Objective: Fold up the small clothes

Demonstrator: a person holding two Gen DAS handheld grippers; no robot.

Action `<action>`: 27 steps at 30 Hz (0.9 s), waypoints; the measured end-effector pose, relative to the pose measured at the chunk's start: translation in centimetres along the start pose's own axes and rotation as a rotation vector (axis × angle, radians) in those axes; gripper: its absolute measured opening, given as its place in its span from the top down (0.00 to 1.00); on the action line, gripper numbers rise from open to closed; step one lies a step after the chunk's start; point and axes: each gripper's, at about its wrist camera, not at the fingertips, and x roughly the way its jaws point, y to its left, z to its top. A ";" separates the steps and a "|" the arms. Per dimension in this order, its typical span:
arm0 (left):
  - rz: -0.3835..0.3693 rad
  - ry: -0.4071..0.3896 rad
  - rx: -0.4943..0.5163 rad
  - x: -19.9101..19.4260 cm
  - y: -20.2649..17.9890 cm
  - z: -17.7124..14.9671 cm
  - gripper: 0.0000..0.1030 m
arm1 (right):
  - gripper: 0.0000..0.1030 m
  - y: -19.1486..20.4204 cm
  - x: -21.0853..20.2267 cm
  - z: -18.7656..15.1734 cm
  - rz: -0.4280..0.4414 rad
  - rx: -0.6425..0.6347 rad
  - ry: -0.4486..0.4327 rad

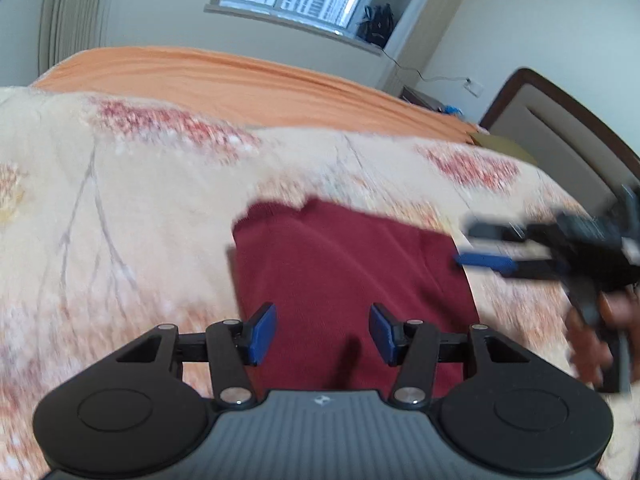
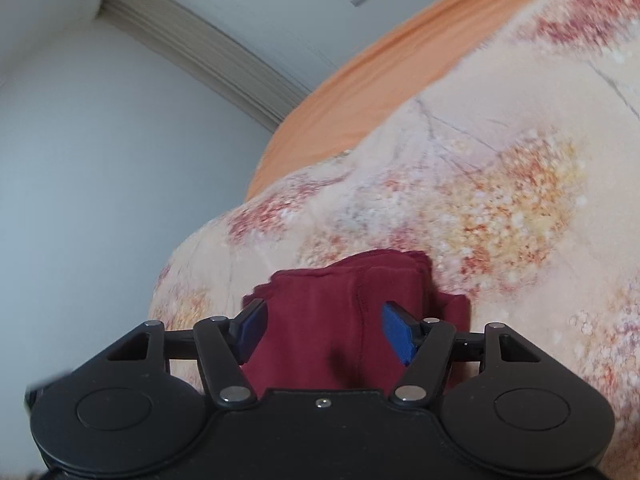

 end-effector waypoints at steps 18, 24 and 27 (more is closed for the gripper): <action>-0.005 0.056 0.117 5.4 -1.0 3.2 0.51 | 0.66 1.8 -10.3 -13.2 -0.165 0.004 -0.079; -0.046 0.074 0.267 4.4 -4.8 1.3 0.51 | 0.76 6.8 -4.7 -11.9 -0.179 -0.314 0.034; -0.088 0.106 0.304 5.9 -6.6 1.2 0.51 | 0.83 6.8 -1.6 -13.8 -0.256 -0.409 0.150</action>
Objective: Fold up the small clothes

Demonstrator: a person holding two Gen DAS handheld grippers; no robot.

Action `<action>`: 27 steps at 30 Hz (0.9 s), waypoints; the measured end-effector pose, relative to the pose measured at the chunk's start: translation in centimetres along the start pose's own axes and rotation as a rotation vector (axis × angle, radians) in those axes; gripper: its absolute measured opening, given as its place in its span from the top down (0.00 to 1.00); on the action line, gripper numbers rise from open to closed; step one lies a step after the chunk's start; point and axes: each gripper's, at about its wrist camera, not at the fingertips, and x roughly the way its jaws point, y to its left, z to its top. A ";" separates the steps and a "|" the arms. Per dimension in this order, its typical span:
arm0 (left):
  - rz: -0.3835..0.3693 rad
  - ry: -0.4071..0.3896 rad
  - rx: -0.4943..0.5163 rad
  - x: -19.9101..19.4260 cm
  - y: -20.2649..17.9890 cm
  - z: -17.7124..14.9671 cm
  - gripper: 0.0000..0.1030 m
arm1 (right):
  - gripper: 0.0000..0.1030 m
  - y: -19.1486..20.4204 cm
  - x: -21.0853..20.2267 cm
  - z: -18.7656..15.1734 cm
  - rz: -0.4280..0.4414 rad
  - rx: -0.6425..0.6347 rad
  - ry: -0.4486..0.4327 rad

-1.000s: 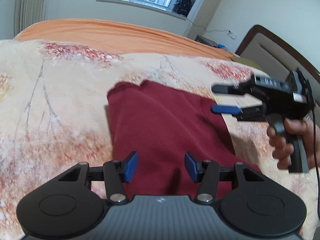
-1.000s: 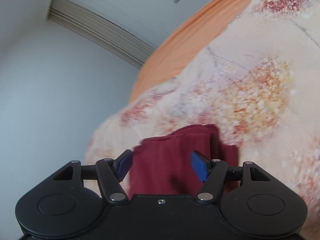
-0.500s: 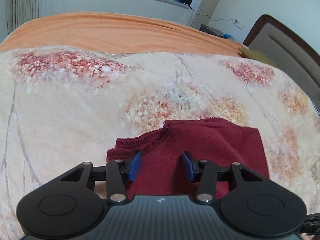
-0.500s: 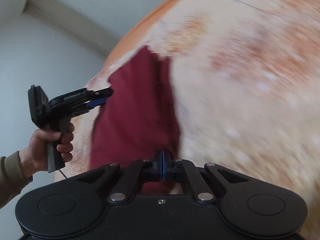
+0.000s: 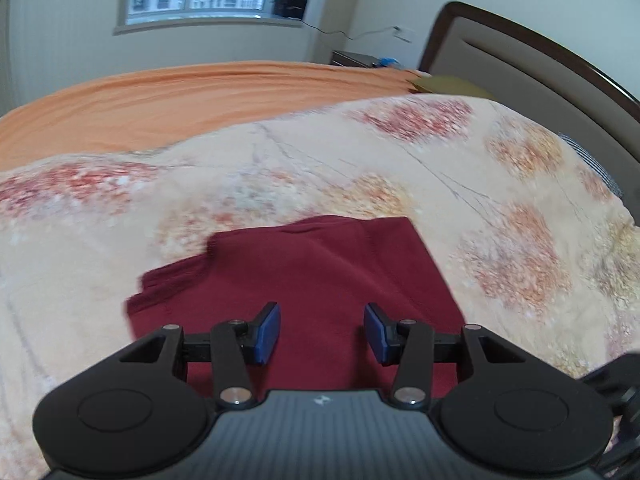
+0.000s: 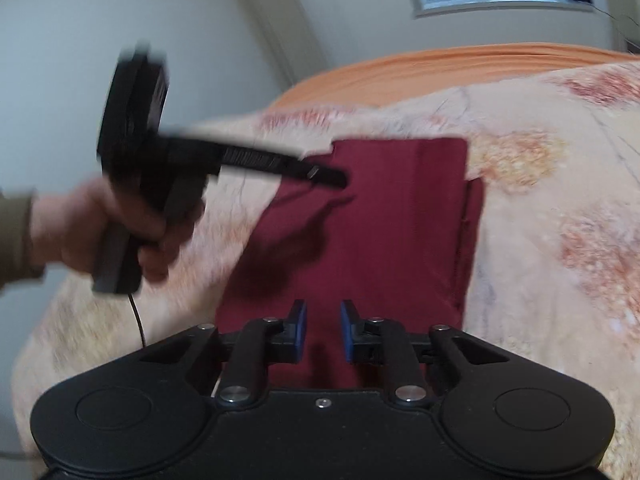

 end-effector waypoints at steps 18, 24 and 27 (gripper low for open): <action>-0.060 -0.002 0.102 5.0 -4.0 4.7 0.46 | 0.78 0.8 -6.3 -3.0 0.014 0.182 -0.120; 0.230 -0.135 -0.140 1.4 4.2 4.6 0.47 | 0.73 -0.4 -7.8 -3.4 0.018 0.180 -0.120; 0.206 -0.201 -0.226 -3.5 6.7 2.7 0.34 | 0.67 -2.1 -7.9 -3.3 0.037 0.229 -0.144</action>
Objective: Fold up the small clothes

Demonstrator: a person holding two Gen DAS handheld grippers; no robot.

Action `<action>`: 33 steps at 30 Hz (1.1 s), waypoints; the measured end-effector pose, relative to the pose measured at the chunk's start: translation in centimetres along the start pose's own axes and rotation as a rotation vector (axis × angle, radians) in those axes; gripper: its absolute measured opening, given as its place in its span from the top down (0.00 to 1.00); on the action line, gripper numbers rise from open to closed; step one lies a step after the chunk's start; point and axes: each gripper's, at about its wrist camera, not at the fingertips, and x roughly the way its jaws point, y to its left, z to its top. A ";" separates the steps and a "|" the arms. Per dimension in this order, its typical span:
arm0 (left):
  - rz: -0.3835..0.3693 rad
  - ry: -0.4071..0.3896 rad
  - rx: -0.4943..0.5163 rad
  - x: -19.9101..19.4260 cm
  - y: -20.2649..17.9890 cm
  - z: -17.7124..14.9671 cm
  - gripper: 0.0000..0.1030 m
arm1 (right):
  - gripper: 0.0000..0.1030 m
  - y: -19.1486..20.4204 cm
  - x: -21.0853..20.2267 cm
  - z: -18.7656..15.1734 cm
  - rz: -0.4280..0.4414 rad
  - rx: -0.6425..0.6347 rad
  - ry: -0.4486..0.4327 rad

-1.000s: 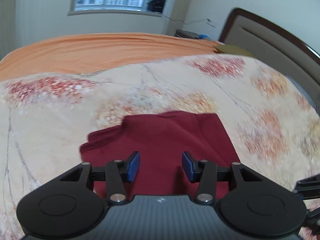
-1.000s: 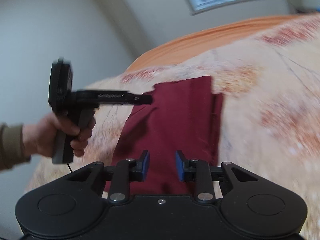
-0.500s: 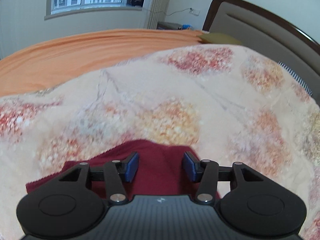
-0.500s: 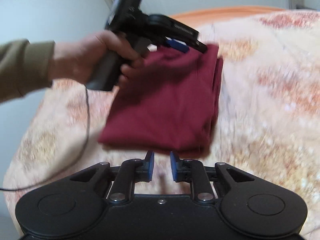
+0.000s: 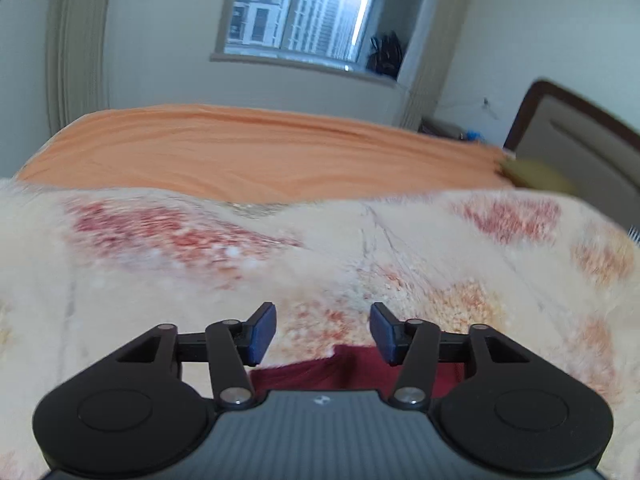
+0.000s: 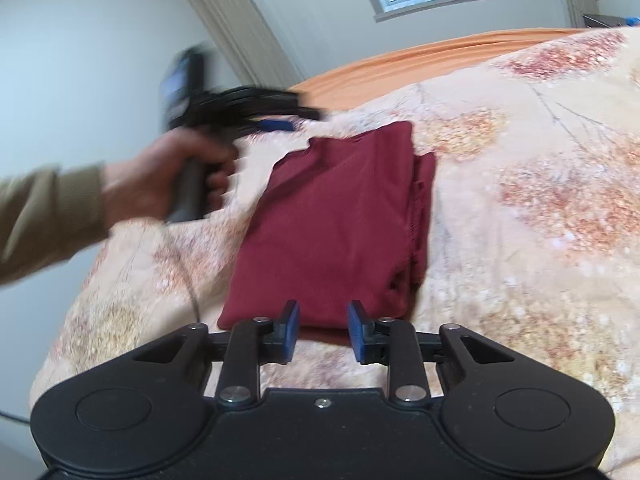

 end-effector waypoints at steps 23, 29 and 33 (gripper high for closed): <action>-0.237 0.358 -0.317 -1.4 3.4 -11.8 0.21 | 0.28 -12.7 12.4 5.2 0.275 0.627 0.067; -0.281 0.372 -0.365 0.6 3.5 -11.6 0.20 | 0.23 -12.6 14.2 5.9 0.320 0.670 0.079; -0.289 0.376 -0.386 1.3 3.5 -11.3 0.18 | 0.23 -12.2 14.8 6.3 0.320 0.662 0.096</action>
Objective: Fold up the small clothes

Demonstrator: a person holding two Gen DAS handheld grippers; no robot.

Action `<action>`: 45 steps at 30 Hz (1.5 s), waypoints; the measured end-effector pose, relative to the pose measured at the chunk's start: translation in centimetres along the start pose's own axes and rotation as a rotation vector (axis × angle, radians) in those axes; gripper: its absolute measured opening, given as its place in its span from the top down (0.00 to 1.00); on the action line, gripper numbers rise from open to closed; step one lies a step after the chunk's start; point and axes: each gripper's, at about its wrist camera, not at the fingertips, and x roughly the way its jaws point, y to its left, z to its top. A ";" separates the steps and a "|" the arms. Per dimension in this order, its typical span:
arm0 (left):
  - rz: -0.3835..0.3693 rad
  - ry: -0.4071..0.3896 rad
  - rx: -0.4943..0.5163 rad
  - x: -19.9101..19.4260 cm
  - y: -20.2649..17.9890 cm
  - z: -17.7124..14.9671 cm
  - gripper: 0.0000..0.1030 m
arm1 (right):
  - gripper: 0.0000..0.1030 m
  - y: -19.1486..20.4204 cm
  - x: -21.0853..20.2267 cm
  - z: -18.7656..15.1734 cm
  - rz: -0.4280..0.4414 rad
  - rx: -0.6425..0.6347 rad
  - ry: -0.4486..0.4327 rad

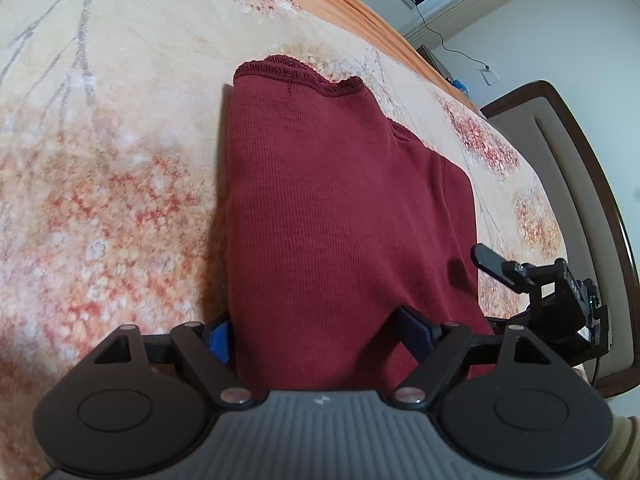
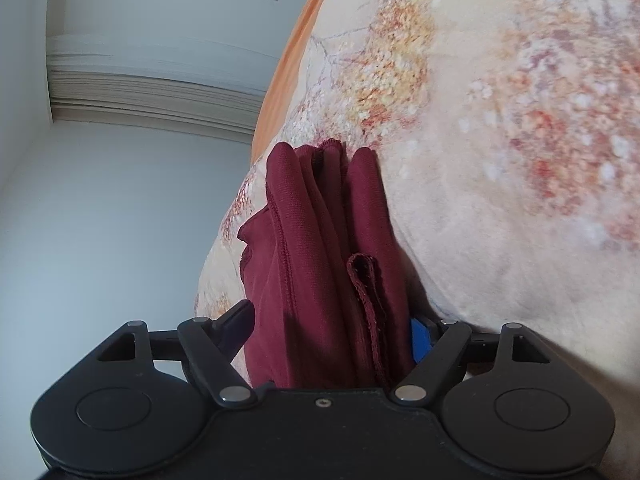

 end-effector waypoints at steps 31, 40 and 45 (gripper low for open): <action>0.033 -0.140 0.041 -5.6 -2.6 -1.5 0.71 | 0.72 5.8 -2.6 -3.2 -0.141 -0.195 -0.020; 0.067 -0.098 -0.017 -16.1 0.1 -6.9 0.71 | 0.72 10.8 -1.3 -12.2 -0.095 -0.197 0.094; 0.127 -0.020 0.086 -18.3 1.8 -10.7 0.70 | 0.72 9.7 -0.5 -19.0 -0.148 -0.170 0.150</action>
